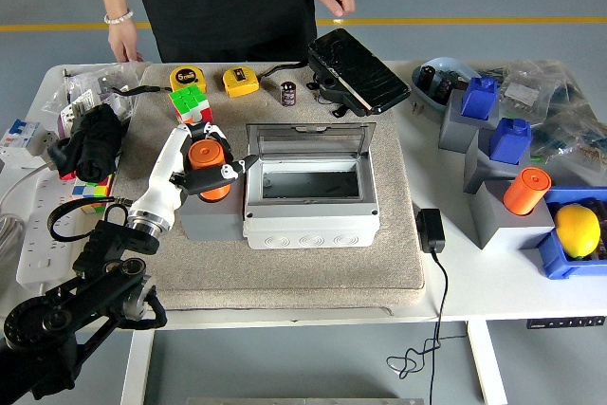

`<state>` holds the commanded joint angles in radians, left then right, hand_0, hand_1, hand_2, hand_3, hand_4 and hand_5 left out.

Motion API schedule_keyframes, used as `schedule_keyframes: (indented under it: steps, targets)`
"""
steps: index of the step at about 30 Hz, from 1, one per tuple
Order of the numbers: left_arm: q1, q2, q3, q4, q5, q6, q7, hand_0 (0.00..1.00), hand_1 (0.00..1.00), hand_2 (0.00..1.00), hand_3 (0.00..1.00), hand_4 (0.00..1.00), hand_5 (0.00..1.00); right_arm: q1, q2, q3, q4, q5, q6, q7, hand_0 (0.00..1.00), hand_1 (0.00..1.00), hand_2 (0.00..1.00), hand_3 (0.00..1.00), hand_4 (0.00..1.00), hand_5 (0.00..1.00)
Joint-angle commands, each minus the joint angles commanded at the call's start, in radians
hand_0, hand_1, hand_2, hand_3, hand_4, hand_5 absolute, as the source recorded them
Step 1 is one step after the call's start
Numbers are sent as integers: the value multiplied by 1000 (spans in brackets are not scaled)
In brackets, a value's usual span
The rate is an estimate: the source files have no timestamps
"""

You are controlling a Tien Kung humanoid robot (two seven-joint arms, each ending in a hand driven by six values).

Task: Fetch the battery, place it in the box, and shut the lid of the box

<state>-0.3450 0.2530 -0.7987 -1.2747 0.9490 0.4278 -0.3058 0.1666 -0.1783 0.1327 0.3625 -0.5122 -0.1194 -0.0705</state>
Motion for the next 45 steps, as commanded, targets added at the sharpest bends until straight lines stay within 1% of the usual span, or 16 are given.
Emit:
schedule_keyframes:
  steps: [6,7,8,10,13,14,15,20,26,31,32,37,38,43,44,45]
  targets:
    - [11,30,-13,-81,127,19,57,133,155,164,180,837,2,1,1,-2,1,1,0,0,605,631,613,550,930,467]
    - [14,43,-12,-103,159,23,75,133,155,164,180,837,2,1,1,-3,0,1,0,0,605,631,613,550,930,467]
    - [16,54,-8,-125,193,29,91,93,128,156,184,893,2,2,0,-3,0,1,0,0,604,631,613,548,929,467]
    - [19,74,-2,-160,252,44,118,93,128,156,184,893,2,3,-1,-4,0,1,-1,0,604,631,613,548,929,467]
    - [22,111,12,-229,378,67,181,93,128,156,184,893,2,3,-4,-3,0,0,-2,1,604,631,613,548,929,467]
    - [20,121,21,-248,415,71,200,76,72,142,201,926,2,2,-4,-5,-1,0,-2,1,605,632,613,547,928,467]
    - [18,128,29,-263,454,73,218,76,72,142,201,926,2,2,-5,-7,-1,1,-2,0,605,632,613,547,928,467]
    - [-20,139,104,-305,675,55,322,57,50,133,233,952,2,2,-4,-13,1,2,-2,0,604,629,612,547,927,466]
    - [-96,108,217,-277,912,38,382,51,36,120,240,981,2,3,-3,-14,4,5,-2,1,605,629,609,546,926,466]
    - [-177,67,321,-229,1016,42,432,51,36,120,240,981,2,-2,-4,-11,4,5,-2,0,605,629,609,546,926,466]
    - [-188,60,334,-221,1027,40,442,49,32,116,269,998,94,-3,-5,-10,5,5,-2,1,605,628,608,546,926,467]
    - [-258,7,409,-166,1048,16,510,49,32,116,269,998,94,-6,-6,-11,5,4,-2,0,605,628,608,546,926,467]
    - [-269,-2,419,-156,1045,15,517,46,26,119,336,998,199,-7,-6,-11,5,4,-2,0,604,628,608,546,925,467]
    - [-312,-56,448,-100,1039,1,556,46,26,119,336,998,199,-5,-7,-8,10,-4,-2,0,604,628,608,546,925,467]
    - [-319,-66,449,-89,1030,0,557,42,24,115,334,998,297,-5,-7,-4,12,-7,-3,0,604,628,608,545,924,466]
    - [-325,-75,448,-81,1023,-4,560,42,24,115,334,998,297,-4,-7,-2,13,-8,-3,0,604,628,608,545,924,466]
